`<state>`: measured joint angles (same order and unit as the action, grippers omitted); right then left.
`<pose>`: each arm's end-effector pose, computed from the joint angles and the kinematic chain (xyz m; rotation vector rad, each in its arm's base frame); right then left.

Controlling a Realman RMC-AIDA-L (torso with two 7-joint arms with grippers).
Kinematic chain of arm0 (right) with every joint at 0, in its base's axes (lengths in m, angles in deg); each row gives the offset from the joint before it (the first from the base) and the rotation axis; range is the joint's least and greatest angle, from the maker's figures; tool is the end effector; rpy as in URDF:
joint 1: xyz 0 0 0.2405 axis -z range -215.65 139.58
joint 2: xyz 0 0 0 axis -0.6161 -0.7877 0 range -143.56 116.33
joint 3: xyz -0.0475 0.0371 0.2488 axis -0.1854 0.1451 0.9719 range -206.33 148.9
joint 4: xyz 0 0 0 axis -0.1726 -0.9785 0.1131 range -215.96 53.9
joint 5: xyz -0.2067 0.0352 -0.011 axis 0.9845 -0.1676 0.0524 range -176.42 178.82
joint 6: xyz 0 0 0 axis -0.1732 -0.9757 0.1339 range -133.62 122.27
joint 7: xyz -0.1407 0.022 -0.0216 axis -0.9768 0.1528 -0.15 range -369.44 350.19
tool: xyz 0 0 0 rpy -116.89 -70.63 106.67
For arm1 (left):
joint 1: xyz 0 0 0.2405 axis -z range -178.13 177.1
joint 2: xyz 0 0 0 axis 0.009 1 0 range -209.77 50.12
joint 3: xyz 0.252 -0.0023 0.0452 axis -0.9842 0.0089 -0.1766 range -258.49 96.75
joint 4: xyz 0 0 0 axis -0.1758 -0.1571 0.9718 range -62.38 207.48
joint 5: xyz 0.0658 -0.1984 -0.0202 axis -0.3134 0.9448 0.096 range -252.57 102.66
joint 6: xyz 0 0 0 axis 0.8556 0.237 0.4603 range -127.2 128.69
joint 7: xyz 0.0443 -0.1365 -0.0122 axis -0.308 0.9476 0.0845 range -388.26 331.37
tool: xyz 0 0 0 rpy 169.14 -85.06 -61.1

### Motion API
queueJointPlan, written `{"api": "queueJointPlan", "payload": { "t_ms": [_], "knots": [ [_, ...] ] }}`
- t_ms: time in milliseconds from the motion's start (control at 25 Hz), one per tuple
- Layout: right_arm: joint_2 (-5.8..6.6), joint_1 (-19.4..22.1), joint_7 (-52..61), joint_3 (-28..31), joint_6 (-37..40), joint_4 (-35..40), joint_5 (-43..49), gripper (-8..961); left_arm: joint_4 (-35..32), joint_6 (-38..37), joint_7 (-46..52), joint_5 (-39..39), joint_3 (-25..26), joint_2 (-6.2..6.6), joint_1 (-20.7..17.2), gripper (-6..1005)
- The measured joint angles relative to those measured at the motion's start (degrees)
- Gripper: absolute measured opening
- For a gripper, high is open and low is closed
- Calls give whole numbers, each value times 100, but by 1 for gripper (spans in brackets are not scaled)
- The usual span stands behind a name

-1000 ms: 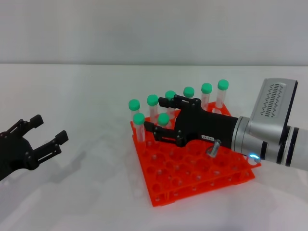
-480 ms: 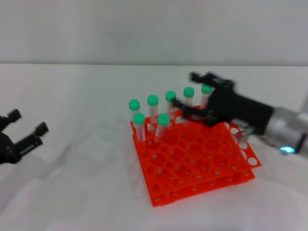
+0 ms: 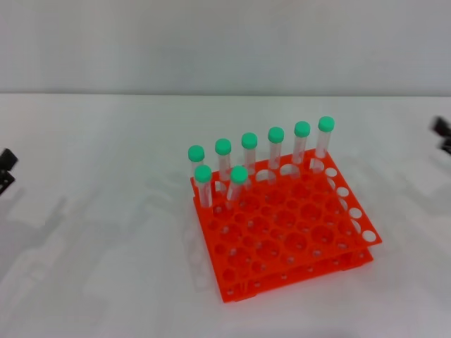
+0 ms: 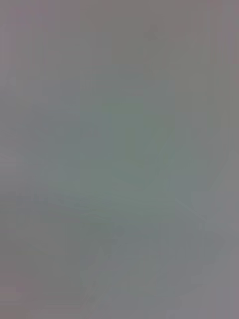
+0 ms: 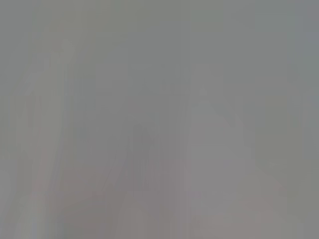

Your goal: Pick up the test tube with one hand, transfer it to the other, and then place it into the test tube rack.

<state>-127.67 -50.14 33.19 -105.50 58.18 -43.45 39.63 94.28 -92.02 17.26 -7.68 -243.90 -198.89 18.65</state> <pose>0.3039 0.3299 0.0531 -1.9241 0.3754 0.8594 -0.3728 0.2566 0.0680 -1.6916 -0.5745 -0.9134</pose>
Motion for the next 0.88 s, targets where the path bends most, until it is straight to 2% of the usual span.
{"api": "queueJointPlan", "payload": {
  "t_ms": [40, 80, 200, 240, 480, 880],
  "knots": [
    [-13, 120, -202, 390, 251, -245, 2, 811, -90, 10, -90, 102, 3, 0, -33, 893],
    [-13, 120, -202, 390, 251, -245, 2, 811, -153, 15, -154, 172, 5, 0, -55, 893],
    [-37, 205, -583, 972, 646, -753, 3, 811, -326, 31, -311, 316, 8, -2, -106, 893],
    [-38, 216, -814, 1299, 914, -1145, 4, 811, -439, 74, -390, 391, 9, -2, -114, 893],
    [-48, 206, -1256, 1811, 1219, -1802, -47, 812, -715, 256, -712, 666, 9, -3, -115, 893],
    [-88, 97, -1586, 2297, 1499, -2316, -304, 812, -799, 340, -1055, 1179, 8, 19, 61, 893]
  ]
}}
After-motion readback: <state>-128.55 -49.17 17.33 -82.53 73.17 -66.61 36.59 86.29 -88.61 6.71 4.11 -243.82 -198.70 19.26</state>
